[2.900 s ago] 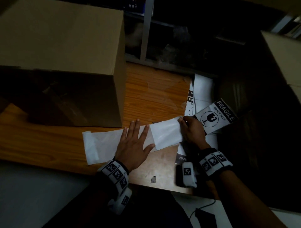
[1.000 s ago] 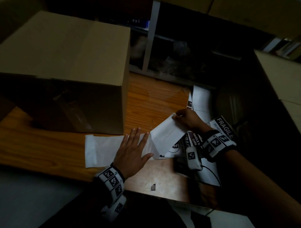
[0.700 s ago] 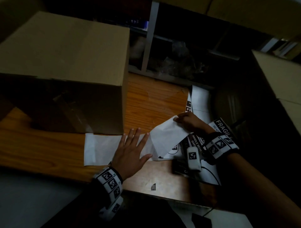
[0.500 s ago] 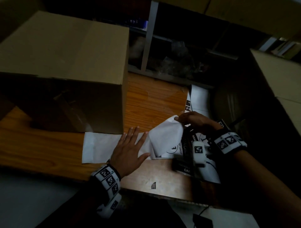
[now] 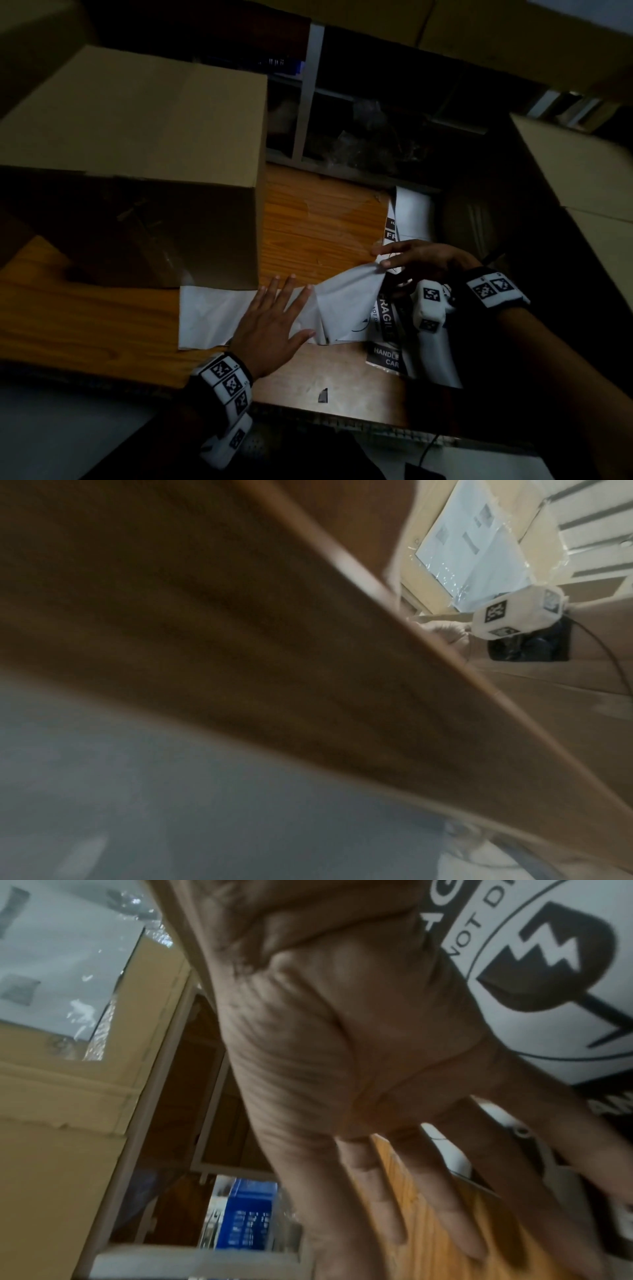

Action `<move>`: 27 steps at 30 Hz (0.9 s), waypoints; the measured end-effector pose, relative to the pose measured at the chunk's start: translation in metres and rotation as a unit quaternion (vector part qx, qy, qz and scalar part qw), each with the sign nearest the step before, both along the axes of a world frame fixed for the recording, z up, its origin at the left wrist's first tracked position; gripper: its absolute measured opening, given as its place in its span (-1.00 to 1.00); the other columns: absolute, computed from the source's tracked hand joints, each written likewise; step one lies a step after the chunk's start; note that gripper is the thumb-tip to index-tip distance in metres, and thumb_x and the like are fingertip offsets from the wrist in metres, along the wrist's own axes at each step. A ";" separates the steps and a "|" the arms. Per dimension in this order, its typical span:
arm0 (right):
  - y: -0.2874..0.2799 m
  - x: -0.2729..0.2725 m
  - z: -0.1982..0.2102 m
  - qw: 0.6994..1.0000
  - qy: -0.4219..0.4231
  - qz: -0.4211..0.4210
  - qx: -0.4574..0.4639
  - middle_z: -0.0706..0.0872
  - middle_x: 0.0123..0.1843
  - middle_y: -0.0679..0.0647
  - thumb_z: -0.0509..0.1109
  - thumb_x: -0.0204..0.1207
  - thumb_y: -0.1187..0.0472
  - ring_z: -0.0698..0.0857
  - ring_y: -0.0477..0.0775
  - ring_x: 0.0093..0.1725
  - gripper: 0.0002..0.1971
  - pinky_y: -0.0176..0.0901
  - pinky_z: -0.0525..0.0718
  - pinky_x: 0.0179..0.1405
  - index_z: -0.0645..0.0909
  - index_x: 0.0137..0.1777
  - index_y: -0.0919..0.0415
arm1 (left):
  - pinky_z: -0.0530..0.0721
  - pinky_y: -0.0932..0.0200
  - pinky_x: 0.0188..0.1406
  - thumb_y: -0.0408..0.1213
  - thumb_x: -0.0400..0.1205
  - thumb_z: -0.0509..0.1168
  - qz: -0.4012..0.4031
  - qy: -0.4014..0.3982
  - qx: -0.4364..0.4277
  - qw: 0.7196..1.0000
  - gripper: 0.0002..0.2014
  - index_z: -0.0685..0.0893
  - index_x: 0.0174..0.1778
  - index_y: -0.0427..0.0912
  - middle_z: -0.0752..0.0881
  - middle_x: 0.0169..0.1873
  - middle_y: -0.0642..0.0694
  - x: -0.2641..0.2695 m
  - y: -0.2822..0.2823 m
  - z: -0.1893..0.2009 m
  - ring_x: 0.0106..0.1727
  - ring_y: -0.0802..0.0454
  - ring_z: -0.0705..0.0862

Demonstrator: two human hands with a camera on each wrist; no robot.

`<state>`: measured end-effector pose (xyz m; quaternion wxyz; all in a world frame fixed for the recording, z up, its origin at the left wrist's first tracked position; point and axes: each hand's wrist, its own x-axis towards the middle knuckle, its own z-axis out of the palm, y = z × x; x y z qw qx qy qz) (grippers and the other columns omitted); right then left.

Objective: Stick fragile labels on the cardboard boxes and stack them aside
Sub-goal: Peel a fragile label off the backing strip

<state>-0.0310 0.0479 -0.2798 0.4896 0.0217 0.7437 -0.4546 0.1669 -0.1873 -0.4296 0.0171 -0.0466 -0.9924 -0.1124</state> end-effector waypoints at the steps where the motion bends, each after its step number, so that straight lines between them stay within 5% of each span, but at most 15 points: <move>1: 0.002 -0.001 0.002 1.000 -0.001 -0.006 0.001 0.78 0.08 0.22 0.52 0.30 0.38 0.81 0.28 -0.07 -0.50 0.21 0.81 -0.07 0.64 0.29 0.17 | -0.10 -0.09 0.66 0.38 0.66 -0.22 0.002 -0.003 0.000 1.000 -0.24 0.03 0.73 0.06 0.13 0.70 -0.18 0.000 0.000 0.000 0.70 -0.24 0.12; 4: 0.012 -0.007 0.018 0.999 0.025 -0.032 -0.009 0.73 0.30 0.26 0.46 0.37 0.37 0.71 0.40 0.26 -0.44 0.32 0.64 0.27 0.55 0.43 0.22 | -0.07 -0.10 0.62 0.38 0.66 -0.26 0.008 -0.015 -0.003 1.000 -0.22 0.14 0.72 0.00 0.16 0.69 -0.19 0.001 -0.001 0.001 0.69 -0.22 0.16; 6: 0.019 -0.011 0.032 0.997 0.066 -0.043 0.005 0.74 0.30 0.24 0.47 0.37 0.28 0.73 0.36 0.24 -0.47 0.27 0.61 0.32 0.57 0.39 0.21 | -0.08 -0.10 0.62 0.38 0.65 -0.27 0.007 -0.020 -0.004 1.000 -0.21 0.14 0.72 -0.01 0.17 0.69 -0.20 0.001 -0.001 0.002 0.69 -0.21 0.16; 12: 0.014 0.027 0.017 0.985 0.145 -0.030 0.090 0.78 0.05 0.27 0.32 0.65 0.17 0.76 0.27 -0.04 -0.76 -0.08 0.67 -0.15 0.69 0.17 0.29 | -0.05 -0.05 0.61 0.39 0.64 -0.19 0.019 -0.038 0.025 0.999 -0.15 0.13 0.70 -0.19 0.24 0.66 -0.22 0.001 0.000 0.007 0.66 -0.19 0.22; 18: 0.000 0.079 -0.044 0.961 0.208 -0.146 0.111 0.56 -0.51 0.07 0.44 0.59 0.00 0.51 -0.12 -0.65 -0.61 -0.25 0.41 -0.54 0.57 -0.40 0.22 | 0.15 -0.20 0.51 0.30 0.68 -0.15 0.042 -0.016 -0.028 0.999 -0.23 0.47 0.56 -0.22 0.49 0.49 -0.37 0.004 0.008 0.015 0.48 -0.33 0.47; 22: -0.013 0.091 -0.043 0.963 0.165 -0.209 0.030 0.71 -0.33 0.27 0.46 0.58 0.08 0.64 0.02 -0.56 -0.66 -0.32 0.50 -0.60 0.69 -0.19 0.41 | 0.43 -0.19 -0.03 0.30 0.57 -0.03 0.084 -0.012 -0.071 0.994 -0.23 0.55 0.47 -0.21 0.61 0.09 -0.30 0.006 0.018 0.029 -0.01 -0.27 0.54; 27: -0.032 0.100 -0.037 0.960 0.101 -0.251 -0.078 0.80 -0.15 0.22 0.44 0.60 0.07 0.76 -0.01 -0.40 -0.70 -0.30 0.64 -0.53 0.71 0.03 0.36 | 0.55 -0.14 -0.20 0.30 0.52 -0.02 0.095 -0.031 -0.076 0.992 -0.22 0.59 0.43 -0.22 0.67 -0.09 -0.22 0.006 0.020 0.035 -0.09 -0.21 0.61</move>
